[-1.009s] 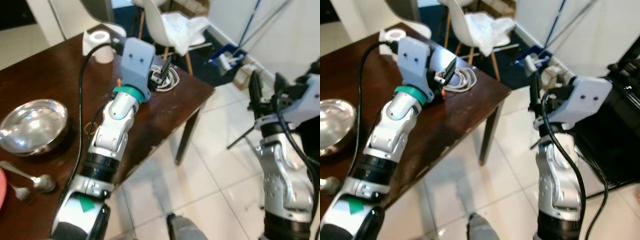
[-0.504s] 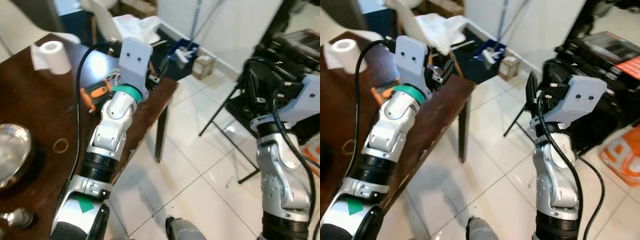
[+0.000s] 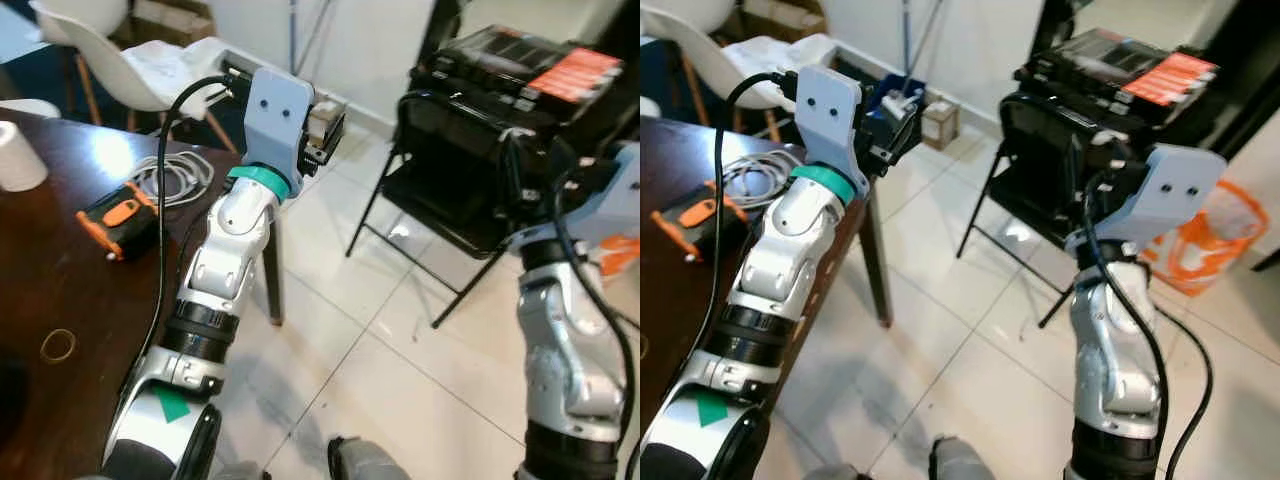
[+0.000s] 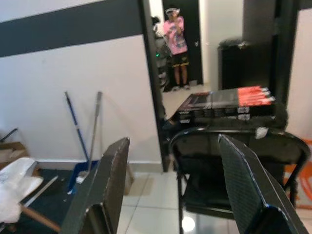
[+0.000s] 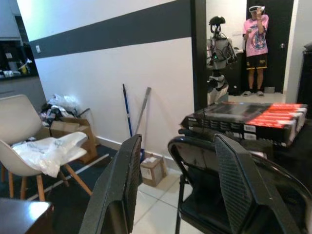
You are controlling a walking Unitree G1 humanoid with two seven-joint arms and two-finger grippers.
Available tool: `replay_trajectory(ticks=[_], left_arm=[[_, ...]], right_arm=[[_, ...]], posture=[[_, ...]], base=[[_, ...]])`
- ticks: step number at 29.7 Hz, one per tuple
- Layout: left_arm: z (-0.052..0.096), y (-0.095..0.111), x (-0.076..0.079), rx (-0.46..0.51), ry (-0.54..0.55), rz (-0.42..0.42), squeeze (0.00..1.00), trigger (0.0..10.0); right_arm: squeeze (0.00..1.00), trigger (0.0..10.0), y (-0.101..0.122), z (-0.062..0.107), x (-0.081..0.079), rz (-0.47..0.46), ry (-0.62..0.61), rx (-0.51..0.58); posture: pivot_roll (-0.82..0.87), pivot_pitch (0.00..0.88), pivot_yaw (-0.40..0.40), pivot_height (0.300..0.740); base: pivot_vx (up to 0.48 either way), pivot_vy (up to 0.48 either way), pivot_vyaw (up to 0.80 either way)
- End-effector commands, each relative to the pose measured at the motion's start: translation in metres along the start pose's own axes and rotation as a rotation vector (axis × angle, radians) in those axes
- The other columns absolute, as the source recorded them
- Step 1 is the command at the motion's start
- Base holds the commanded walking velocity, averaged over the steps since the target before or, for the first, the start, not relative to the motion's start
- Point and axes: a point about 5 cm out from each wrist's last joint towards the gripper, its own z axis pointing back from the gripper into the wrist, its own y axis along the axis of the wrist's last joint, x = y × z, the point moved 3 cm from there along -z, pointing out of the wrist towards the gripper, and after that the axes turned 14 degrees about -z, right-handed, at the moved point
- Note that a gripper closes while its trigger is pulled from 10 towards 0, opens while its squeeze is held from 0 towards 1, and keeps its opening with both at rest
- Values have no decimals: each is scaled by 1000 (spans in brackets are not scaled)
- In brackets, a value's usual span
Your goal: Setting the table
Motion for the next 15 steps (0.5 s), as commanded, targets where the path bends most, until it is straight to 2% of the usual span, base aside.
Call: replay_trajectory(ticks=[1,15], left_arm=[[2,-5,1,-18,-2,3,0,10000],[0,-4,3,-15,-7,3,0,10000]], right_arm=[[0,10000,-2,1,2,-8,-8,-9],[0,10000,-2,0,1,-4,-3,-10]], posture=[[-18,0,62,740],[-18,0,64,740]], base=[[0,0,-800],[0,0,-800]])
